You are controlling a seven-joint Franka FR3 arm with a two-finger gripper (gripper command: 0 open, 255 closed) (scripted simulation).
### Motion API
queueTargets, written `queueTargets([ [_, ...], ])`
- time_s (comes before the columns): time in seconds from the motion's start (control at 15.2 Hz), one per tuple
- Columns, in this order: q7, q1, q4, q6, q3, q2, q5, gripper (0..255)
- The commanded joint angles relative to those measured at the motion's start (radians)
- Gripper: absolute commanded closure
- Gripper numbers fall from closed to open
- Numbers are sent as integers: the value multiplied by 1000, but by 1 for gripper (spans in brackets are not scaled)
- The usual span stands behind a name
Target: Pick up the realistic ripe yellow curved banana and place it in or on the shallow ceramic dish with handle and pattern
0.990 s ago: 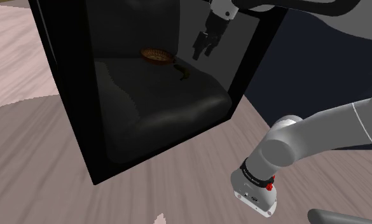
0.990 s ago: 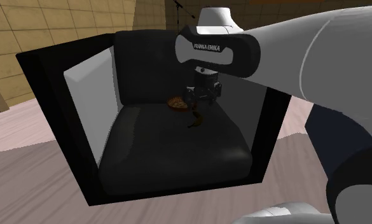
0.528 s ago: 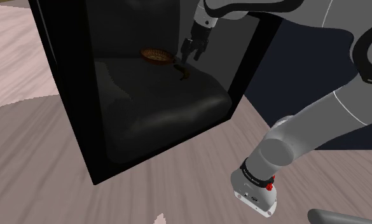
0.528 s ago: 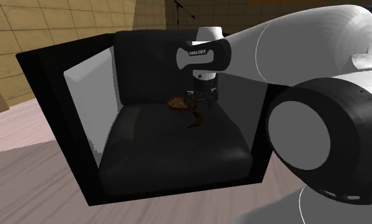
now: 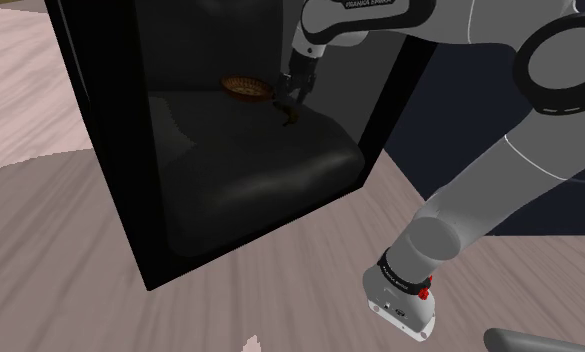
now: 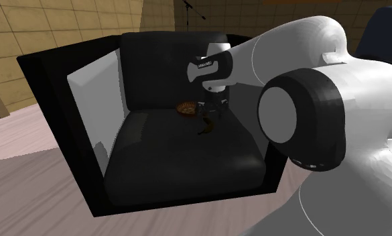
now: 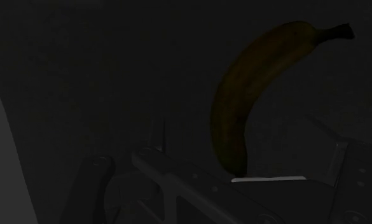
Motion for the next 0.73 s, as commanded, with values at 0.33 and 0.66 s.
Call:
queueTargets([
  [0.33, 0, 0, -33, 49, 1, 16, 1, 0],
  [0.66, 0, 0, -33, 49, 1, 16, 1, 255],
])
